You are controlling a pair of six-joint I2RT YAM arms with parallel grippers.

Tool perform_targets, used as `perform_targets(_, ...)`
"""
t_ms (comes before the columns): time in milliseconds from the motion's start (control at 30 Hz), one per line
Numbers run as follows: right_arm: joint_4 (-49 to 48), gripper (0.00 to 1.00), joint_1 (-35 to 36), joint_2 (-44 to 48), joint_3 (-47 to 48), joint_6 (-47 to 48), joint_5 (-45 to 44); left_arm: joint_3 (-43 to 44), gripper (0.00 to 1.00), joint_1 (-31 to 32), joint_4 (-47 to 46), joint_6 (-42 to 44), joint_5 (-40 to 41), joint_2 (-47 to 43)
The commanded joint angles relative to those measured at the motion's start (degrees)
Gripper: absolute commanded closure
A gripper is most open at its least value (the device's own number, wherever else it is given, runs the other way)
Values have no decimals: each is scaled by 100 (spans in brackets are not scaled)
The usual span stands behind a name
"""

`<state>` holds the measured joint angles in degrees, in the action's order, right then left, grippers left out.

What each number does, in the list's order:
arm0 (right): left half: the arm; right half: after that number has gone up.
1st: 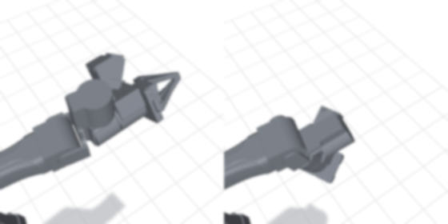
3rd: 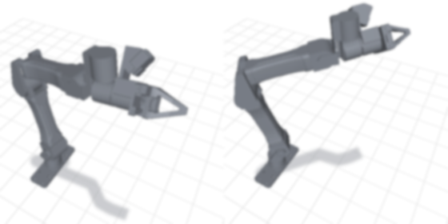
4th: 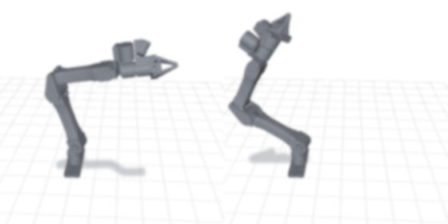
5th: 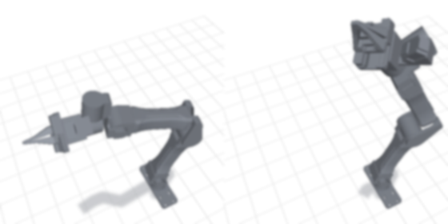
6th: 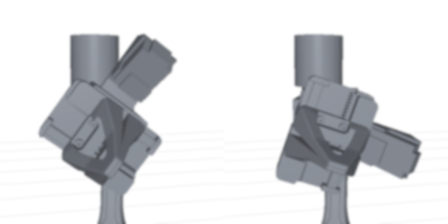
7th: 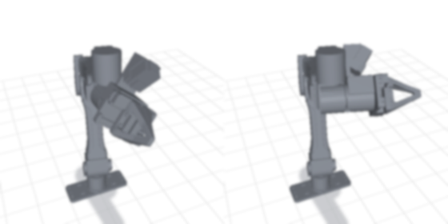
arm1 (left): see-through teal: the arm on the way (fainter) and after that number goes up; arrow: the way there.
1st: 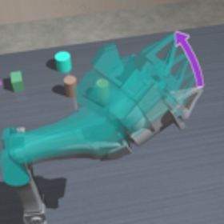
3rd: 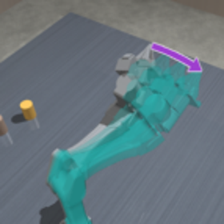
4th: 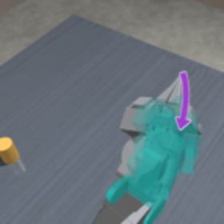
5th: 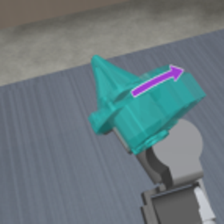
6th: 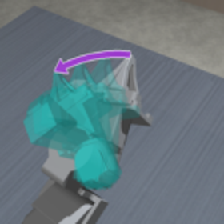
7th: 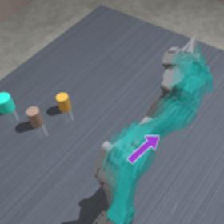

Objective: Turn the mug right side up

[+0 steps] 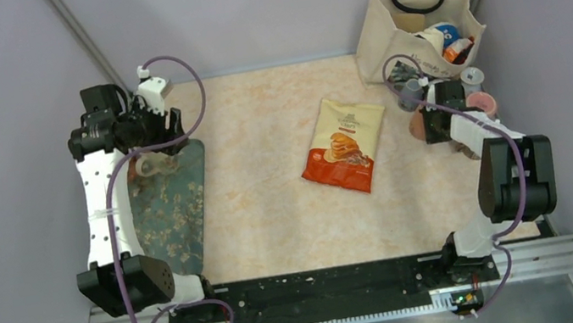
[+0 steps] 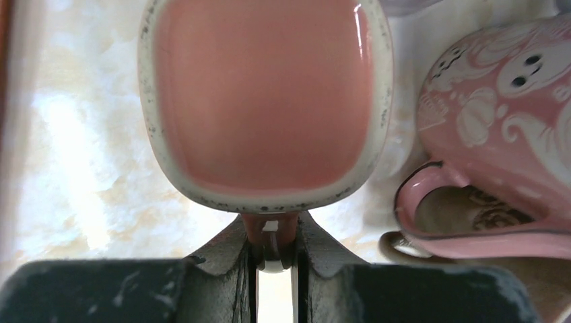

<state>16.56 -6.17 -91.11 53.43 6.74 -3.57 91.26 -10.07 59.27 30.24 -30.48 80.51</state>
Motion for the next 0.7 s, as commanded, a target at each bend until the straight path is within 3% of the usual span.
perform_targets(0, 27, 100, -22, 806, 280, -775, 705, -21, 33, 127, 11, -326, -511, -364)
perform_targets(233, -409, 100, 461, 2390, -77, -2035, 1578, -114, 29, 452, -41, -1182, -1488, -573)
perform_targets(367, -1117, 100, 1111, 3163, -249, -3032, 1730, -138, 22, 575, -318, -2069, -2240, -694)
perform_targets(667, -3631, 100, 2841, 3308, -285, -5215, 2194, -687, 17, 1570, -2504, -4575, -2868, -1380)
